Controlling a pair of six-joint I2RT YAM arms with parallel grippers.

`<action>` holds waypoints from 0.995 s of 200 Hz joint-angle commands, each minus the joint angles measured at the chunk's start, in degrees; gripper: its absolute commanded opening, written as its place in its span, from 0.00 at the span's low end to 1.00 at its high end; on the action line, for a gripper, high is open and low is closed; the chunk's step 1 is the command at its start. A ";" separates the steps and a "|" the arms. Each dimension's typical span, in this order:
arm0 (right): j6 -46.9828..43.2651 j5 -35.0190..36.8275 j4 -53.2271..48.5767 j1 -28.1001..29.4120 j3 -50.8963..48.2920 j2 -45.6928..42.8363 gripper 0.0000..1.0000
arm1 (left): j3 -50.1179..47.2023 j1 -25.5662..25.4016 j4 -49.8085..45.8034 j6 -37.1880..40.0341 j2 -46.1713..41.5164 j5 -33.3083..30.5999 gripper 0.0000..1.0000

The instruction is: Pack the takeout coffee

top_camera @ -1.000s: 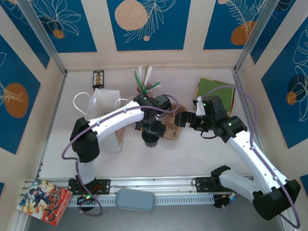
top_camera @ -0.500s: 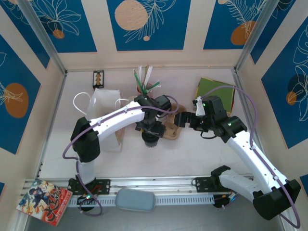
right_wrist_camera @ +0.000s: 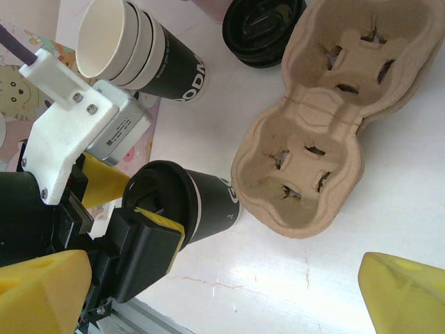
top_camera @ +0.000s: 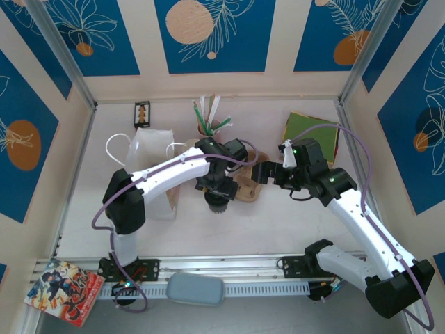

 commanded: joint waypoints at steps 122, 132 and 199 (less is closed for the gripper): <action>0.28 -0.51 0.69 0.48 -0.55 0.32 0.99 | 0.51 -0.29 -0.73 1.00 0.98 -0.83 0.66; 0.37 -0.51 0.65 0.43 -0.55 0.39 0.99 | 0.63 -0.34 -0.89 0.90 0.94 -0.92 0.65; 0.45 -0.08 0.58 0.47 -0.64 0.17 0.99 | 3.67 -0.34 -3.74 1.19 -0.03 -1.75 0.66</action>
